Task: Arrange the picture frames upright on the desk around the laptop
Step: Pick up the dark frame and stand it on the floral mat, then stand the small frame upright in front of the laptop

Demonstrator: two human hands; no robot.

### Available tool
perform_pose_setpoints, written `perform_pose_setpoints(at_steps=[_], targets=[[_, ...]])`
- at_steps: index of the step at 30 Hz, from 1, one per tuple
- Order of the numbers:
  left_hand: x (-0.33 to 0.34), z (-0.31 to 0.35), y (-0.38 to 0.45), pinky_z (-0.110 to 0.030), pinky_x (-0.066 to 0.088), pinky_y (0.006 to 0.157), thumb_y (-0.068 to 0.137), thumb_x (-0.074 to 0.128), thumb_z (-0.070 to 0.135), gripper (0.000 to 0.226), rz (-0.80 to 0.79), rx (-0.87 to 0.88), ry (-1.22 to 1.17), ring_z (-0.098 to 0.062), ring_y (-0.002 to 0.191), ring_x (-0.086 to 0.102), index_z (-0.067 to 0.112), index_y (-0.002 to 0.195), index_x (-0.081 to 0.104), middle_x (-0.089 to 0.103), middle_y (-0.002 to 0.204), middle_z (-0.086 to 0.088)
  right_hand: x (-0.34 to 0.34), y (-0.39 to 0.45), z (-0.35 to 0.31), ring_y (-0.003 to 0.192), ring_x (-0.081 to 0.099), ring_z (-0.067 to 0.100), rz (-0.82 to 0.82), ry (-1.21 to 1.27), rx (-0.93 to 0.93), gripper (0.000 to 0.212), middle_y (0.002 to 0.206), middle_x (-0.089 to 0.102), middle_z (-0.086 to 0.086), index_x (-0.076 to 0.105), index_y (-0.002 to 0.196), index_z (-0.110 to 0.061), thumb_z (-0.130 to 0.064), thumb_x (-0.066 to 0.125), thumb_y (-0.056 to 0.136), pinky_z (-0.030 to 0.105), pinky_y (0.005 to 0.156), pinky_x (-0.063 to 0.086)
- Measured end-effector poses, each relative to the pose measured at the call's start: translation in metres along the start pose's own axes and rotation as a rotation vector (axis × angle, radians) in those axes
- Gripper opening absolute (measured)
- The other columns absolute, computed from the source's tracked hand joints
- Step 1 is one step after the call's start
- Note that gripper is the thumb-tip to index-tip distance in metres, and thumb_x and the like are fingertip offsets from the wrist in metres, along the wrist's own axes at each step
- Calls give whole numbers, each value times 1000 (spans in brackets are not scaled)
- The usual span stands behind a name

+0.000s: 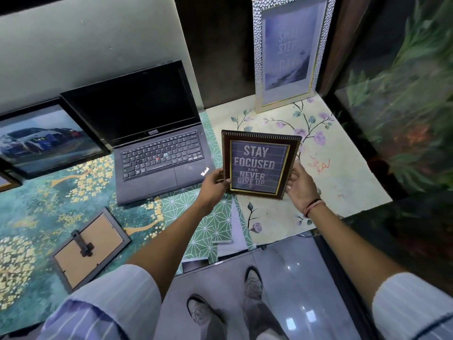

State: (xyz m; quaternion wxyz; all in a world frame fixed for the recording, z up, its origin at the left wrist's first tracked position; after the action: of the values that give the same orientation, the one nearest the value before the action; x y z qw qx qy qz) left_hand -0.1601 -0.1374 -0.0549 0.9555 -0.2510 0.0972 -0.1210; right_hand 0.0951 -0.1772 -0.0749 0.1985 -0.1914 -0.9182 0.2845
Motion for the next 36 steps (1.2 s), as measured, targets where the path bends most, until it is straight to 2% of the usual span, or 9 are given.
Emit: perform_pose_setpoints(at_steps=[9, 13, 16, 18, 21, 25, 29, 33, 36], targets=[[11, -10, -2, -14, 53, 74, 96, 39, -16, 59, 9, 13, 12, -17, 117, 61, 17, 141, 55, 66, 128, -5, 28, -20, 11, 83, 75, 4, 96, -26, -146, 54, 84, 79, -15, 79, 80, -48, -51, 30, 104, 32, 78, 60], [11, -16, -5, -36, 53, 102, 94, 49, -12, 70, -3, 4, 29, -18, 125, 58, 26, 153, 43, 62, 141, -1, 20, -24, 17, 94, 73, 27, 299, -107, -160, 60, 93, 77, 13, 76, 91, -13, -57, 36, 99, 44, 82, 60], [4, -20, -12, -51, 39, 116, 90, 59, -3, 80, 39, -14, 54, -27, 147, 39, 26, 159, 31, 39, 162, -2, 13, -29, 37, 82, 62, 24, 582, -29, -128, 40, 92, 73, 13, 65, 73, -18, -44, 39, 89, 42, 79, 51], [-4, -16, -22, -47, 45, 110, 89, 59, -6, 80, 101, -16, 40, -27, 147, 38, 20, 159, 31, 38, 162, -2, 22, -40, 53, 76, 57, 27, 668, -10, -76, 35, 82, 67, 10, 60, 69, -17, -40, 38, 82, 42, 70, 46], [-24, -18, -38, -30, 52, 93, 92, 53, -9, 71, 188, 10, 37, -19, 133, 47, 16, 156, 37, 45, 148, 5, 57, -53, 82, 65, 51, 26, 579, -46, -10, 31, 70, 61, 7, 56, 66, -18, -38, 41, 84, 40, 63, 42], [-74, -36, -61, -45, 41, 114, 93, 56, 2, 65, 324, -21, 43, -28, 145, 44, 12, 156, 40, 45, 158, -12, 133, -75, 112, 55, 44, 22, 311, -140, 78, 26, 59, 54, 5, 54, 63, -16, -18, 45, 88, 31, 52, 39], [-151, -65, -95, -40, 47, 105, 95, 53, 5, 56, 539, -73, 17, -29, 134, 55, 7, 150, 48, 55, 148, -13, 213, -98, 140, 62, 50, 23, 14, -391, 60, 21, 68, 57, 10, 54, 71, -12, -15, 50, 92, 33, 55, 46], [-241, -115, -134, -35, 49, 77, 97, 46, 5, 46, 737, -215, 51, -31, 98, 63, -3, 142, 53, 65, 121, -15, 285, -110, 180, 64, 61, 29, -187, -747, -16, 22, 67, 59, 16, 57, 68, -17, -31, 53, 84, 49, 67, 57], [-302, -150, -166, -45, 52, 88, 97, 50, 11, 37, 884, -363, 139, -38, 110, 59, -3, 131, 58, 59, 137, -20, 333, -124, 208, 57, 45, 24, -278, -948, -76, 34, 59, 43, 12, 46, 60, -7, -28, 49, 87, 36, 58, 44]])
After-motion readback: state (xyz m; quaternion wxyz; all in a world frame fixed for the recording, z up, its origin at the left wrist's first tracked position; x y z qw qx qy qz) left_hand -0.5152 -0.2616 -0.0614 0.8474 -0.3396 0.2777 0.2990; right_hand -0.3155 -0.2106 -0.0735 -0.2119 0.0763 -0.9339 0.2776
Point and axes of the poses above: each hand's wrist, its own y-axis towards the middle knuckle, its own x-axis out of the palm, z = x × y, the point moved 2 cm from there along y, towards the middle knuckle
